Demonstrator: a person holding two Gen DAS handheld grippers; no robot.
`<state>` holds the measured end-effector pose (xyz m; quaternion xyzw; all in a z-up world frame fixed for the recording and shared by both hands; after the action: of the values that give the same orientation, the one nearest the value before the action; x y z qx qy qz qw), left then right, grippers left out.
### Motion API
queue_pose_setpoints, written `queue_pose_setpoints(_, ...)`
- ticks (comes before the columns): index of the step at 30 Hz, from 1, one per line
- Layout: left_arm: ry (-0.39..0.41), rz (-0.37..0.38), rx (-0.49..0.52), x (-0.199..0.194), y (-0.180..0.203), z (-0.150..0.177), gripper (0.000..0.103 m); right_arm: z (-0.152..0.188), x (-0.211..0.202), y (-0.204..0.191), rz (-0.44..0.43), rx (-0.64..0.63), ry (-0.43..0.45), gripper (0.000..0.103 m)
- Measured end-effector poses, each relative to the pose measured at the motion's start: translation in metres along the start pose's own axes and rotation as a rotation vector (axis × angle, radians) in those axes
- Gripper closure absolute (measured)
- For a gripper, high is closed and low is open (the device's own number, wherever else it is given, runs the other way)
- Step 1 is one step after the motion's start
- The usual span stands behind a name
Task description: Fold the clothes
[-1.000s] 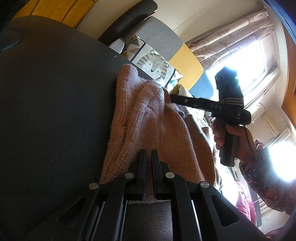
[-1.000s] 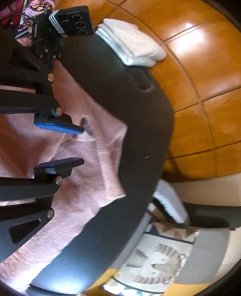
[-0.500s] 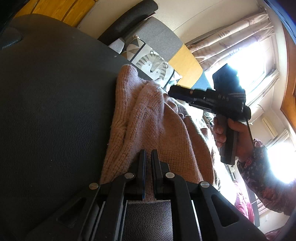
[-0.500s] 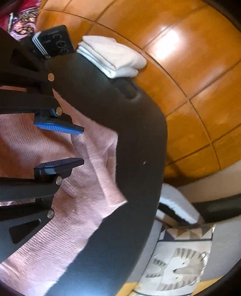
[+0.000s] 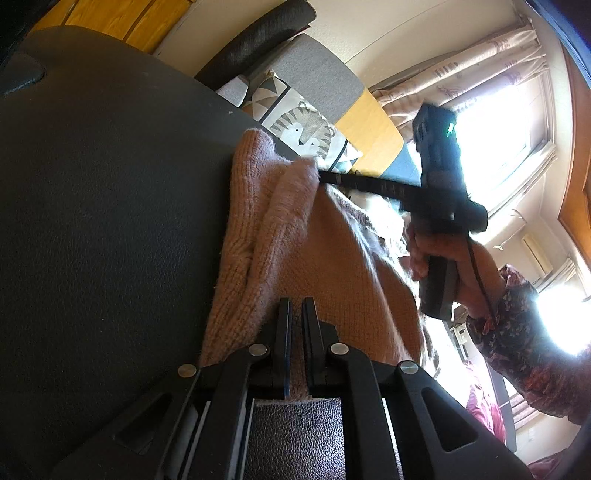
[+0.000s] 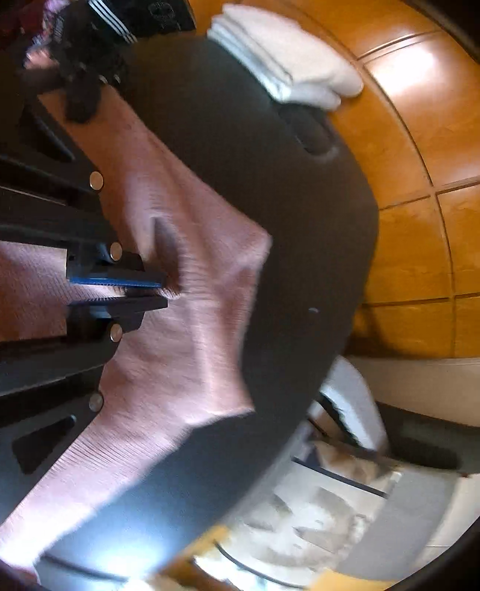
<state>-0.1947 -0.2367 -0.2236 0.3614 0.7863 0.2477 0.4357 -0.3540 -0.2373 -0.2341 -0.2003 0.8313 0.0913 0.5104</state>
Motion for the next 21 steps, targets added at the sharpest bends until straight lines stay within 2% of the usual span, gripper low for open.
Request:
queue_pose_setpoints(5, 0.000, 0.006, -0.004, -0.001, -0.001, 0.000, 0.095, -0.028, 0.000, -0.021, 0.063, -0.054, 0.087, 0.101)
queue_pose_setpoints(8, -0.001, 0.008, -0.007, -0.001, -0.002, 0.000, 0.095, -0.028, 0.021, -0.023, 0.101, -0.055, 0.062, 0.101)
queue_pose_setpoints(11, -0.003, 0.011, -0.009, -0.002, -0.002, -0.001, 0.095, -0.021, 0.031, -0.017, 0.082, -0.032, 0.050, 0.100)
queue_pose_setpoints(13, -0.004, 0.011, -0.010, -0.003, -0.002, -0.001, 0.095, -0.019, 0.026, -0.011, 0.050, -0.009, 0.062, 0.096)
queue_pose_setpoints(14, -0.004, 0.010, -0.010, -0.003, -0.003, -0.001, 0.095, -0.018, 0.017, -0.007, 0.042, 0.021, 0.064, 0.087)
queue_pose_setpoints(15, -0.004, 0.009, -0.009, -0.003, -0.003, -0.001, 0.095, -0.016, 0.002, -0.001, 0.051, 0.052, 0.097, 0.085)
queue_pose_setpoints(18, -0.005, 0.005, -0.008, -0.003, -0.003, -0.001, 0.095, -0.002, -0.049, 0.019, 0.048, 0.168, 0.222, 0.080)
queue_pose_setpoints(21, -0.006, -0.002, -0.006, -0.004, -0.002, -0.002, 0.095, 0.036, -0.096, 0.041, 0.046, 0.289, 0.304, 0.079)
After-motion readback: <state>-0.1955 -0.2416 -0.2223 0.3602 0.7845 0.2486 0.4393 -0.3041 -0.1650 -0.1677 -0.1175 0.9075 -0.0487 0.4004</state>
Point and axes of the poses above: each gripper's, at about its wrist camera, not at the fingertips, and x roughly the way its jaws point, y to its right, z to its underside, the point moved 5 cm from there along x, roughly the way its jaws point, and after that the axes turned 5 degrees about -y, right-handed, at the moved point
